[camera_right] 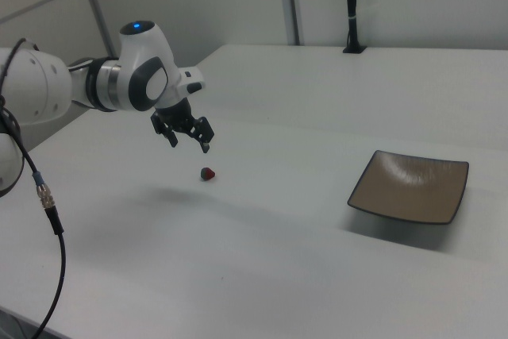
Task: Strawberries on a ceramic plate
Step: 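Lower the open gripper around the strawberry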
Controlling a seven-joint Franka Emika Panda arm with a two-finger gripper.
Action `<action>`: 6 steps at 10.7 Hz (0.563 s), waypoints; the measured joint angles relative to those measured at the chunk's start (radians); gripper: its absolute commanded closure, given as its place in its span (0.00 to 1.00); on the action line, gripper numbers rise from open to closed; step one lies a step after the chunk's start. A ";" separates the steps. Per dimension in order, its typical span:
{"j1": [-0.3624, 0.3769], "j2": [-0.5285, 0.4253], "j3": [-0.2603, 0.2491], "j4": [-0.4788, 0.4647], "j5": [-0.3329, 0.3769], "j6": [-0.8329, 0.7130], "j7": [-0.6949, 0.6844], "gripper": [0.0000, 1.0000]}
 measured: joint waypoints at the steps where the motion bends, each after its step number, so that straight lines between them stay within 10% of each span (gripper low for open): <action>1: 0.001 0.018 0.000 0.000 0.000 0.015 0.000 0.00; 6: 0.002 0.096 0.000 0.000 -0.008 0.130 0.000 0.00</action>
